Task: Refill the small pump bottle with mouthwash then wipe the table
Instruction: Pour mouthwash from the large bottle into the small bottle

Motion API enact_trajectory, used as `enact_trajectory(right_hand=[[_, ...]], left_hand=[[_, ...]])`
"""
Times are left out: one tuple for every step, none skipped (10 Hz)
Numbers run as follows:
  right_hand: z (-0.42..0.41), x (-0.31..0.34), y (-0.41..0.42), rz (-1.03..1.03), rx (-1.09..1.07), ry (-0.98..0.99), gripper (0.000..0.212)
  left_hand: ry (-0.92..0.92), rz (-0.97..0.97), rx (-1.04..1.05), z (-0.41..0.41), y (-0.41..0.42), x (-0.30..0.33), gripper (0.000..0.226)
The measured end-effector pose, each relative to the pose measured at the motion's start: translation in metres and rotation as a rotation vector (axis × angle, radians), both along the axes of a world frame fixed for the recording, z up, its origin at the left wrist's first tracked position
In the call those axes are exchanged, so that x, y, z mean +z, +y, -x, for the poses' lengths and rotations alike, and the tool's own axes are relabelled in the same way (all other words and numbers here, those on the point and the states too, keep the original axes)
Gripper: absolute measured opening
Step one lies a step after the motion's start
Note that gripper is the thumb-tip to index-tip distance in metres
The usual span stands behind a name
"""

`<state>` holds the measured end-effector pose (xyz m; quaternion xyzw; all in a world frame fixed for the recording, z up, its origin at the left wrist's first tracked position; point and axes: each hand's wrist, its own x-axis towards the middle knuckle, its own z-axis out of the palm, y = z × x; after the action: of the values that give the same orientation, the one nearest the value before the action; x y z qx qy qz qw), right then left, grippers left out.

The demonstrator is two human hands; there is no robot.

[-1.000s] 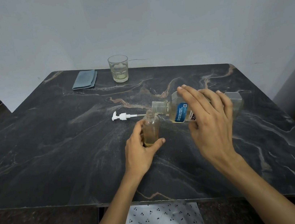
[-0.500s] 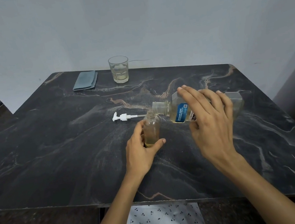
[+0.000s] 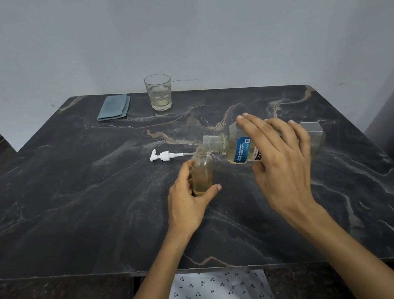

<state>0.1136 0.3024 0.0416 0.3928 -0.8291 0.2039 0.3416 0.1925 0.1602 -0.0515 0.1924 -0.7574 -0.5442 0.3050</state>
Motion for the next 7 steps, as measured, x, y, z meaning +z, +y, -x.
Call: enact_trajectory(right_hand=[[0.0002,-0.0001,0.0003,0.001,0.000,0.000,0.086],[0.0005,-0.0003,0.0003,0.000,-0.001,0.002,0.087],[0.0005,-0.0003,-0.0002,0.000,-0.002,0.004,0.087],[0.0007,-0.0003,0.0003,-0.007,-0.003,0.002,0.087],[0.0008,-0.0002,0.0003,-0.003,-0.001,0.002,0.088],[0.0007,-0.0003,0.0002,0.000,0.000,0.004,0.087],[0.0007,-0.0005,0.0002,0.001,0.001,0.006,0.086]], left_hand=[[0.003,0.002,-0.001,0.0004,-0.0004,-0.0007,0.062],[0.009,0.009,0.006,0.0006,-0.0009,-0.0013,0.061],[0.015,0.013,0.011,0.0008,-0.0015,-0.0021,0.062],[0.016,0.015,0.007,0.0011,-0.0018,-0.0022,0.062],[0.018,0.017,0.005,0.0013,-0.0021,-0.0025,0.062],[0.019,0.023,0.008,0.0009,-0.0020,-0.0024,0.062],[0.019,0.024,0.011,0.0007,-0.0020,-0.0023,0.062]])
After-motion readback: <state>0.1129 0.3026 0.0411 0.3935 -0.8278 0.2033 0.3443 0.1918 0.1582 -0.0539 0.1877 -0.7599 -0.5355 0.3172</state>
